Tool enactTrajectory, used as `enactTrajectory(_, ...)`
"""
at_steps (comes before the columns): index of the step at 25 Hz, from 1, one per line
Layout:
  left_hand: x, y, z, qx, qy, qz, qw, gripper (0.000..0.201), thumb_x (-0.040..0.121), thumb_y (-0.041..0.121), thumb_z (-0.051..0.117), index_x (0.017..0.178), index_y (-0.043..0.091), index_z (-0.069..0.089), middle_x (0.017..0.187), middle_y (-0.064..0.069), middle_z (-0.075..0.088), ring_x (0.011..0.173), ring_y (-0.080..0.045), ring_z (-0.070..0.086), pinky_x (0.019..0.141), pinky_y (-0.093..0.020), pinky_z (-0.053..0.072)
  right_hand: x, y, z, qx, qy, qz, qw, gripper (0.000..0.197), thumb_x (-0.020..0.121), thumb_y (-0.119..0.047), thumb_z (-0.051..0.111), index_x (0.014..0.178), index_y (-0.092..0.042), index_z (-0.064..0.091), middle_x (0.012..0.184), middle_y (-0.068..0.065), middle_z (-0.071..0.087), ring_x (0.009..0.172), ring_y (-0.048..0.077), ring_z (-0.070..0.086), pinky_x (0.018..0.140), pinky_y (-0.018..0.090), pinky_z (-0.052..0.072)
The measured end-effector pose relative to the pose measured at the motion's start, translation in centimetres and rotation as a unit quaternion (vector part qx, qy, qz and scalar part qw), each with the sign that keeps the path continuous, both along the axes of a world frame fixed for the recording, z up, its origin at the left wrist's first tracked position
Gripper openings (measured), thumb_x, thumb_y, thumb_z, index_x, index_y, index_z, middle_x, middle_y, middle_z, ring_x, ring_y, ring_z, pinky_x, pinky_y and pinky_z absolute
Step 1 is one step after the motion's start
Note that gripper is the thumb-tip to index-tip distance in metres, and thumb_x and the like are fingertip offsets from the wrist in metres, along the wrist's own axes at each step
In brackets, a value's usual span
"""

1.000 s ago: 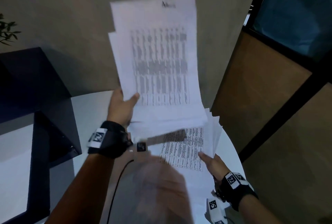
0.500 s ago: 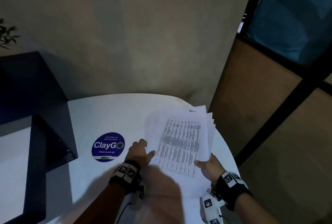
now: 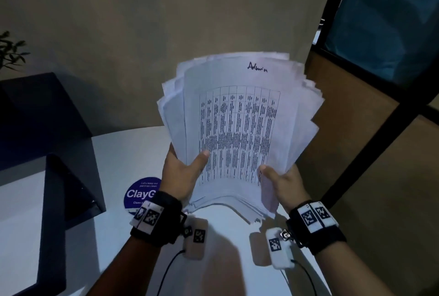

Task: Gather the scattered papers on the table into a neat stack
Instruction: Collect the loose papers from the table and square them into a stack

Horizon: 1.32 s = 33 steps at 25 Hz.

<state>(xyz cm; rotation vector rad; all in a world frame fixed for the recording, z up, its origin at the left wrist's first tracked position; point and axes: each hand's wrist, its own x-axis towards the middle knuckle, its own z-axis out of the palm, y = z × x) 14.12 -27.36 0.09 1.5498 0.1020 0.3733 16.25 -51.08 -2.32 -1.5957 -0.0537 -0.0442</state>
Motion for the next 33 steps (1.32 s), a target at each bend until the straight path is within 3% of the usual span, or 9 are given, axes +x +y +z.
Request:
enactTrajectory(3, -1.1, 0.0, -0.8, 0.030, -0.022, 0.017, 0.999, 0.065, 0.077, 0.016, 0.080, 0.131, 0.021, 0.044, 0.106, 0.018, 0.062, 0.087, 0.016, 0.061, 0.069, -0.006, 0.050, -0.1, 0.0, -1.0, -0.016, -0.006, -0.018, 1.000, 0.035, 0.091, -0.004, 0.067, 0.121, -0.017, 0.054, 0.107, -0.004, 0.066, 0.104, 0.015, 0.063, 0.087, 0.032, 0.049)
enactTrajectory(6, -1.9, 0.6, -2.3, 0.039, -0.005, 0.006, 0.999, 0.073, 0.075, 0.021, 0.077, 0.132, 0.035, 0.034, 0.115, 0.025, 0.059, 0.102, 0.012, 0.059, 0.088, -0.026, 0.053, -1.0, -0.1, -1.6, 0.014, -0.008, -0.038, 0.999, 0.042, 0.088, 0.001, 0.069, 0.125, -0.011, 0.056, 0.113, 0.005, 0.069, 0.104, 0.015, 0.067, 0.089, 0.031, 0.055)
enactTrajectory(10, -2.0, 0.7, -2.1, 0.044, -0.014, 0.012, 0.999, 0.071, 0.077, 0.017, 0.075, 0.132, 0.024, 0.029, 0.122, 0.015, 0.055, 0.107, 0.007, 0.057, 0.097, -0.040, 0.051, -1.1, 0.1, -2.1, 0.045, -0.018, -0.065, 0.997, 0.043, 0.079, 0.001, 0.074, 0.118, -0.010, 0.060, 0.108, 0.009, 0.071, 0.100, 0.024, 0.069, 0.093, 0.044, 0.054)
enactTrajectory(13, -2.1, 0.5, -1.8, 0.063, -0.035, 0.014, 0.997, 0.069, 0.074, 0.017, 0.075, 0.120, 0.025, 0.024, 0.120, 0.019, 0.050, 0.104, 0.011, 0.056, 0.091, -0.035, 0.053, -1.5, 0.7, -1.2, 0.073, -0.035, -0.063, 0.995, 0.040, 0.065, -0.002, 0.055, 0.101, -0.019, 0.060, 0.079, -0.010, 0.070, 0.075, 0.005, 0.066, 0.074, 0.030, 0.053)
enactTrajectory(16, -2.1, 0.4, -1.3, 0.086, -0.040, -0.008, 0.995, 0.069, 0.072, 0.021, 0.072, 0.120, 0.028, 0.024, 0.116, 0.014, 0.050, 0.101, 0.008, 0.057, 0.079, -0.020, 0.054, -1.7, 0.8, -0.2, 0.086, -0.061, -0.026, 0.994, 0.047, 0.062, 0.002, 0.046, 0.107, -0.008, 0.057, 0.071, -0.018, 0.070, 0.070, -0.001, 0.065, 0.065, 0.019, 0.052)
enactTrajectory(20, -0.7, 1.0, -0.7, -0.019, -0.025, -0.015, 0.999, 0.066, 0.082, -0.019, 0.059, 0.128, 0.017, 0.030, 0.113, 0.007, 0.054, 0.098, 0.003, 0.058, 0.070, -0.009, 0.053, -1.1, 0.5, -0.4, 0.095, -0.034, -0.031, 0.994, 0.055, 0.062, 0.001, 0.048, 0.114, -0.014, 0.058, 0.088, -0.008, 0.074, 0.085, 0.007, 0.070, 0.072, 0.024, 0.056)
enactTrajectory(25, -0.6, 0.2, -2.5, 0.008, 0.031, -0.042, 0.999, 0.054, 0.088, -0.007, 0.062, 0.133, 0.006, 0.038, 0.121, -0.009, 0.060, 0.115, -0.026, 0.059, 0.072, -0.006, 0.051, -1.5, 0.7, -2.2, 0.041, 0.003, -0.063, 0.997, 0.064, 0.073, 0.006, 0.064, 0.133, -0.009, 0.048, 0.115, 0.008, 0.067, 0.108, 0.025, 0.065, 0.098, 0.042, 0.051)
enactTrajectory(29, -0.9, -1.0, -1.9, -0.001, 0.014, 0.001, 1.000, 0.049, 0.093, 0.006, 0.060, 0.132, 0.026, 0.037, 0.118, 0.008, 0.060, 0.110, -0.015, 0.059, 0.088, -0.026, 0.049, -1.4, 0.9, -1.8, -0.010, -0.018, -0.104, 0.994, 0.037, 0.090, 0.008, 0.060, 0.119, -0.014, 0.057, 0.110, 0.002, 0.067, 0.109, 0.023, 0.063, 0.096, 0.034, 0.048)
enactTrajectory(33, -1.0, -0.8, -1.0, 0.009, -0.016, 0.054, 0.998, 0.051, 0.089, 0.003, 0.064, 0.120, 0.032, 0.035, 0.108, 0.017, 0.056, 0.096, -0.004, 0.058, 0.083, -0.030, 0.050, -1.1, 0.7, -1.3, -0.007, -0.032, -0.100, 0.994, 0.032, 0.089, 0.007, 0.063, 0.107, -0.019, 0.063, 0.105, -0.008, 0.067, 0.103, 0.017, 0.063, 0.097, 0.034, 0.047)
